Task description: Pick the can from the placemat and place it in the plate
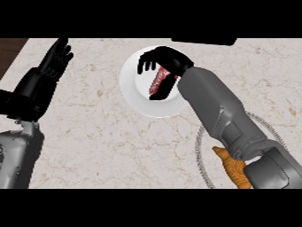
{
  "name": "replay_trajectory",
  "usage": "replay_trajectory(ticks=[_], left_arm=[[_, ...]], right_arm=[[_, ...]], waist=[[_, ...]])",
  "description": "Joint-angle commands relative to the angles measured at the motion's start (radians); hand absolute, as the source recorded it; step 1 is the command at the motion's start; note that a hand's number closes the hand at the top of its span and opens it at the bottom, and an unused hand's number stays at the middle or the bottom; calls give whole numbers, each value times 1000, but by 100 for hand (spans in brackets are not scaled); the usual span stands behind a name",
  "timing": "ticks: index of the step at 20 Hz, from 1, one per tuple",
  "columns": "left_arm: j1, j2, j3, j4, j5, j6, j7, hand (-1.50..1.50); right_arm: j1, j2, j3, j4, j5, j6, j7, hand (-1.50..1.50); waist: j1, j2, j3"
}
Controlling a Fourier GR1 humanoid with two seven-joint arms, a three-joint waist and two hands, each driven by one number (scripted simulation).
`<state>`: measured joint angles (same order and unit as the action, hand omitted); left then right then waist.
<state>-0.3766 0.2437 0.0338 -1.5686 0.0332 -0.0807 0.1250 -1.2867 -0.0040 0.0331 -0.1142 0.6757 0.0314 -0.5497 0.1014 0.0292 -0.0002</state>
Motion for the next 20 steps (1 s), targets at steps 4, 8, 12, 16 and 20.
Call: replay_trajectory(ticks=[4,8,12,16,20], left_arm=[[0,-4,-12,18,-5,-21,-37,0],[1,7,5,5,1,-19,-20,0],[10,25,35,12,13,-20,0,0],[29,8,14,8,-7,-14,-31,0],[-23,11,21,-4,7,-13,20,0]], right_arm=[[4,4,-51,11,-106,86,-38,-150],[18,4,-125,1,-211,63,-55,-150],[-16,4,-199,0,-298,161,-53,-150],[-21,-46,-254,9,-344,185,-29,-150],[-33,-118,-294,14,-381,252,-2,-150]], waist=[[36,7,0],[34,2,1],[-12,-8,1],[-17,2,1],[-20,4,1]])
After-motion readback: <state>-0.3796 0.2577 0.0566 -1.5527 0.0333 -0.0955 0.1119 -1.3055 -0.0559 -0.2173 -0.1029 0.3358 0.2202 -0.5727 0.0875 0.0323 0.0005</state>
